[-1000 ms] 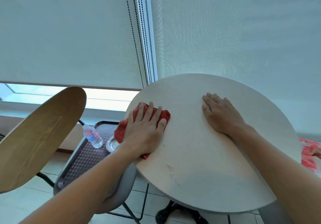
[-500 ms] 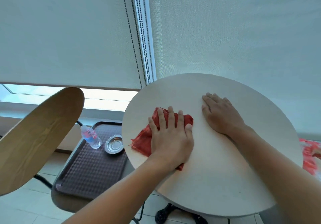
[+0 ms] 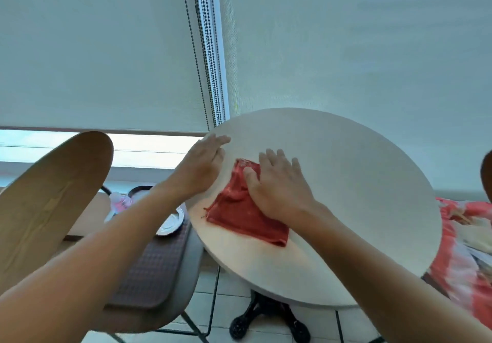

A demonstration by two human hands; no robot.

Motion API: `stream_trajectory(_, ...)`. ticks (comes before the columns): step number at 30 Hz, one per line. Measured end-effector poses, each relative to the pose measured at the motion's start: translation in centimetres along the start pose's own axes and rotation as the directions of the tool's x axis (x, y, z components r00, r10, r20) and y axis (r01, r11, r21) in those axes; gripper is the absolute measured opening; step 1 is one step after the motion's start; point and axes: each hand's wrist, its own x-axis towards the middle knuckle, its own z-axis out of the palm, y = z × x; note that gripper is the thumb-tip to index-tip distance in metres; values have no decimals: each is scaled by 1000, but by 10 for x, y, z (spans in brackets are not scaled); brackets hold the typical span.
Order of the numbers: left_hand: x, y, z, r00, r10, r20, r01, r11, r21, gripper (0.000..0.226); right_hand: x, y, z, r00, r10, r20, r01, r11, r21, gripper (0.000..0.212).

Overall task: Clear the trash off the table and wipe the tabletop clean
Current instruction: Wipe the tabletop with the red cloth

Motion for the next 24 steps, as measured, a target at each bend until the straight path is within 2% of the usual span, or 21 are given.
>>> stream_trajectory(2, 6, -15, -1, 1000, 1, 30, -1, 1000, 7, 44, 0, -17, 19, 995, 88, 50, -84, 994, -74, 79)
stream_trajectory(4, 6, -20, 2, 999, 1, 43, -2, 1000, 19, 44, -2, -28, 36, 989, 145, 32, -140, 982, -123, 85)
stream_trajectory(8, 4, -25, 6, 1000, -9, 16, 8, 999, 49, 45, -9, -34, 47, 991, 123, -44, -128, 981, -146, 87)
stream_trajectory(15, 2, -33, 7, 999, 10, 31, -12, 998, 60, 47, -36, -29, 50, 993, -113, -24, 106, 976, -192, 82)
stream_trajectory(18, 5, -38, 7, 998, 44, 38, -46, 997, 55, 47, -47, -20, 45, 977, -210, 39, 213, 953, -217, 80)
stream_trajectory(21, 5, -36, 8, 997, 68, 26, -69, 997, 45, 46, -54, -8, 35, 938, -324, 123, 346, 904, -252, 78)
stream_trajectory(24, 6, -35, 8, 998, 60, 11, -61, 996, 61, 46, -56, 8, 23, 867, -449, 216, 496, 819, -287, 77)
